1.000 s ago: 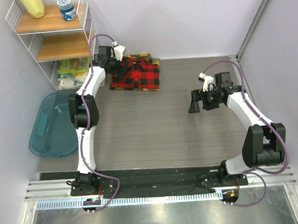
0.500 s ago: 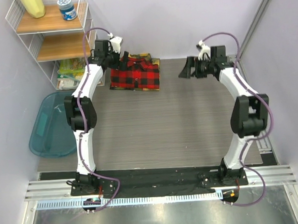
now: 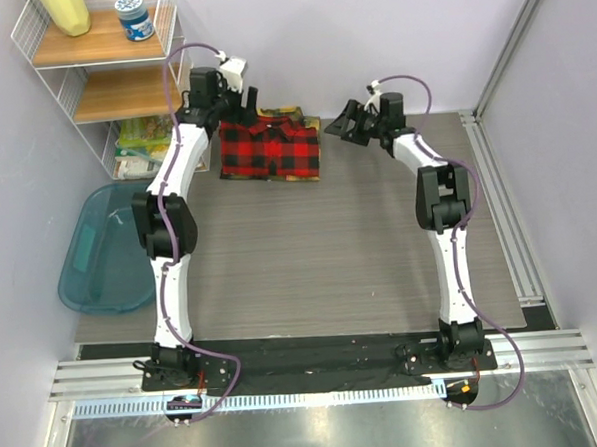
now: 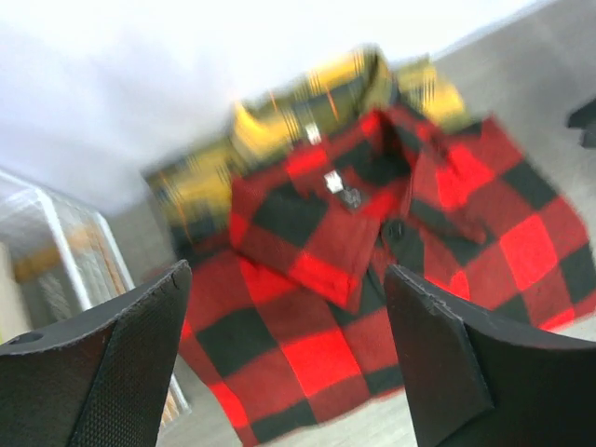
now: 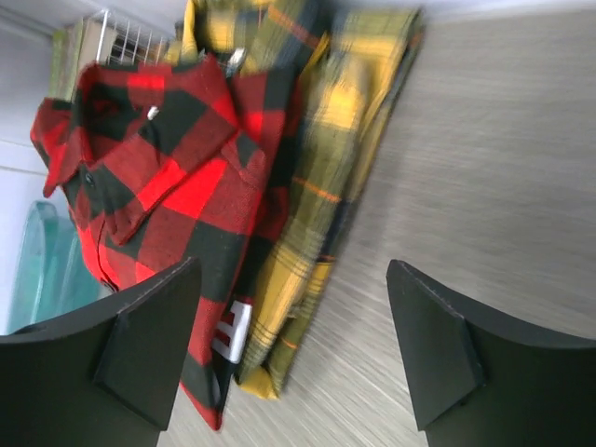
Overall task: Fold and stack the long sleeve shirts
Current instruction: Neatly place the folded shirt to the corner
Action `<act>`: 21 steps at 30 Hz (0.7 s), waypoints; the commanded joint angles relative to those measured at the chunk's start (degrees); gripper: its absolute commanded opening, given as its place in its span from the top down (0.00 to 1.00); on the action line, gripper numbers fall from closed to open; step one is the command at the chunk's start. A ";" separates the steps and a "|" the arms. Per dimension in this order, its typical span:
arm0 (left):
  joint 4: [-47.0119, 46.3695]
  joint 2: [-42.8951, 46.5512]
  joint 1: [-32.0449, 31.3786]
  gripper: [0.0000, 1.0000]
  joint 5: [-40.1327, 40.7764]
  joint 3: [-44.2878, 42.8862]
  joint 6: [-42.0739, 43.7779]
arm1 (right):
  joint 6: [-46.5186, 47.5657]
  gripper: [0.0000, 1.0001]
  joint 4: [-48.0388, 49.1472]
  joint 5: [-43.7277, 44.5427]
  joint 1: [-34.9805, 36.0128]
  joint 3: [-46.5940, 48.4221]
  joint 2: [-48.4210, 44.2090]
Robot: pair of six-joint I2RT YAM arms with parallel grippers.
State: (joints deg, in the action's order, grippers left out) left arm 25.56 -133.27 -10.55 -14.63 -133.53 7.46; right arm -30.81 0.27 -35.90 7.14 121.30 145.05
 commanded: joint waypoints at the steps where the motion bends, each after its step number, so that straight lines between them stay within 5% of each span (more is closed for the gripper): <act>1: 4.49 2.29 0.09 0.13 -3.28 7.28 2.72 | -6.71 0.16 10.17 -1.97 1.83 -0.68 -1.00; 6: 4.68 11.09 0.35 0.13 -15.60 19.61 13.96 | -10.06 0.20 15.80 -6.72 1.83 -13.26 -7.49; 13: 5.46 13.30 5.09 0.11 -13.75 22.44 4.77 | -8.04 0.19 16.25 -9.36 2.36 -25.75 -14.27; 21: 4.32 14.97 7.47 0.13 -13.93 27.89 3.69 | -6.99 0.26 17.92 -8.75 4.73 -26.82 -13.92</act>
State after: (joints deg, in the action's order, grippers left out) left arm 30.61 -120.55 -3.38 -27.14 -108.18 12.14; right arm -39.09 14.44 -43.86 10.20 93.93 134.08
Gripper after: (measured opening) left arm 0.883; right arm 0.753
